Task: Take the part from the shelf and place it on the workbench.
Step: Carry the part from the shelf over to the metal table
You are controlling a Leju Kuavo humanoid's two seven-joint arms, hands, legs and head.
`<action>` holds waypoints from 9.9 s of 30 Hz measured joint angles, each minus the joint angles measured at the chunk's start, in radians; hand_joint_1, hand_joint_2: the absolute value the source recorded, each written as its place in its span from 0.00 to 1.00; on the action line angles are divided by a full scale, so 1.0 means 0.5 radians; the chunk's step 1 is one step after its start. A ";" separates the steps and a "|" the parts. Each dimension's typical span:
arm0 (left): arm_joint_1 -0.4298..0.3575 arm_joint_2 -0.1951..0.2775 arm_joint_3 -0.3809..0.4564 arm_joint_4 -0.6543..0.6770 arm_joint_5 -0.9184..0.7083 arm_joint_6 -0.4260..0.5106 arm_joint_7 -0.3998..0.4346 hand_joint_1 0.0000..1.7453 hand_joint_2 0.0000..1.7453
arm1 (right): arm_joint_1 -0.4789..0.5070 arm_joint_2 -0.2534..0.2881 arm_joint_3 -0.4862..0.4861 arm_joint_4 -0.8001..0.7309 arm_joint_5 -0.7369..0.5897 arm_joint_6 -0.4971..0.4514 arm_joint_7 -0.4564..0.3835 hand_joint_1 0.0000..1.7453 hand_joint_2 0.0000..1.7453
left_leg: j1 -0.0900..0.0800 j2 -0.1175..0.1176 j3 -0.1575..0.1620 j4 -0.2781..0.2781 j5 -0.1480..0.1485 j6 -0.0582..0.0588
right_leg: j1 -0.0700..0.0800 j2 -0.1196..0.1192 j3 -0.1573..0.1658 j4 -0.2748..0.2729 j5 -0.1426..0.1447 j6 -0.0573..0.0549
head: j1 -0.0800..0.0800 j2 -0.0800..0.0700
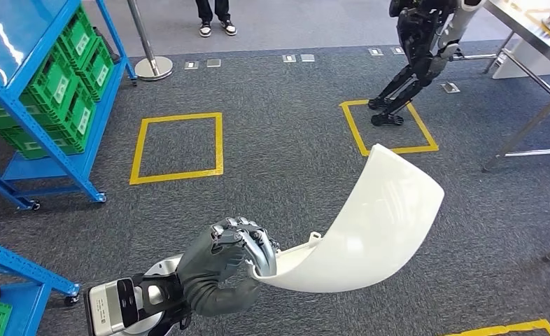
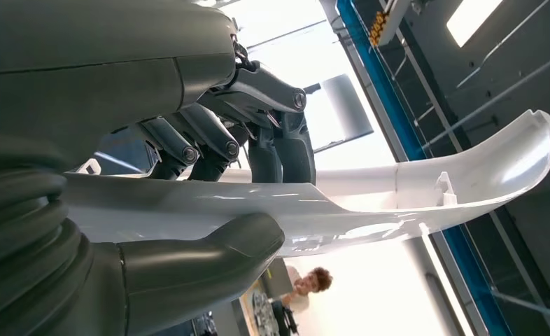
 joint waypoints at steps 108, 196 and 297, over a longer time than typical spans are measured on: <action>-0.033 -0.013 -0.031 0.215 -0.079 -0.092 0.017 1.00 1.00 | -0.010 -0.016 -0.109 -0.001 0.011 -0.001 0.011 0.00 0.00 | 0.025 -0.112 -0.192 0.459 -0.180 -0.116 | -0.008 0.117 0.273 -0.543 0.223 -0.095 | -0.015 0.000; -0.139 -0.059 -0.082 0.274 -0.059 -0.110 0.110 1.00 1.00 | -0.026 0.003 -0.091 -0.004 0.125 0.034 0.019 0.00 0.00 | 0.026 -0.118 -0.081 0.046 0.029 -0.036 | -0.037 0.001 0.414 -0.444 0.066 0.020 | -0.034 0.000; -0.091 -0.005 -0.078 0.280 -0.184 -0.148 0.072 1.00 1.00 | 0.012 0.040 -0.054 -0.002 0.114 0.009 -0.098 0.00 0.00 | 0.020 -0.115 0.110 0.016 -0.093 -0.022 | 0.001 -0.016 0.141 -0.372 0.190 -0.019 | -0.005 0.000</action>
